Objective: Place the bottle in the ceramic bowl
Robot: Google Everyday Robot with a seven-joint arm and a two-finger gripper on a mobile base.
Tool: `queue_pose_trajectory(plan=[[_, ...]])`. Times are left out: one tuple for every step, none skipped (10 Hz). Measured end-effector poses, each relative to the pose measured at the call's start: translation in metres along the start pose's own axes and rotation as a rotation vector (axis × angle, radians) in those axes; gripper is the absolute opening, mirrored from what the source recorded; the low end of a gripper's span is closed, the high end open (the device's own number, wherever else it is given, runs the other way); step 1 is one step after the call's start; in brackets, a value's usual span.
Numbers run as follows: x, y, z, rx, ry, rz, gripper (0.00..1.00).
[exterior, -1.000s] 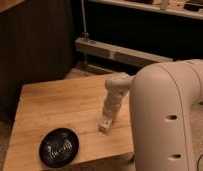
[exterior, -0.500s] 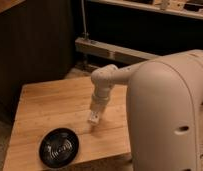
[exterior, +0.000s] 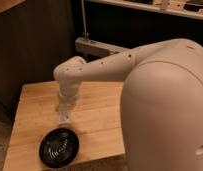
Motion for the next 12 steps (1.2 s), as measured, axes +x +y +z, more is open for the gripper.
queue_pose_trajectory(plan=[[0.002, 0.018, 0.005, -0.011, 0.002, -0.118, 0.00], [0.008, 0.036, 0.011, -0.026, 0.012, -0.250, 0.00], [0.017, 0.048, 0.017, -0.033, 0.026, -0.350, 0.00], [0.028, 0.053, 0.026, -0.029, 0.048, -0.448, 0.00], [0.040, 0.053, 0.034, -0.026, 0.073, -0.513, 0.00], [0.051, 0.046, 0.040, -0.019, 0.095, -0.535, 0.00], [0.063, 0.033, 0.044, -0.010, 0.121, -0.521, 0.04], [0.074, 0.021, 0.047, -0.007, 0.137, -0.487, 0.13], [0.082, 0.013, 0.047, -0.010, 0.143, -0.458, 0.22], [0.086, 0.004, 0.045, -0.009, 0.145, -0.431, 0.33], [0.089, 0.003, 0.047, -0.005, 0.149, -0.417, 0.43], [0.089, 0.002, 0.049, -0.002, 0.153, -0.414, 0.47]])
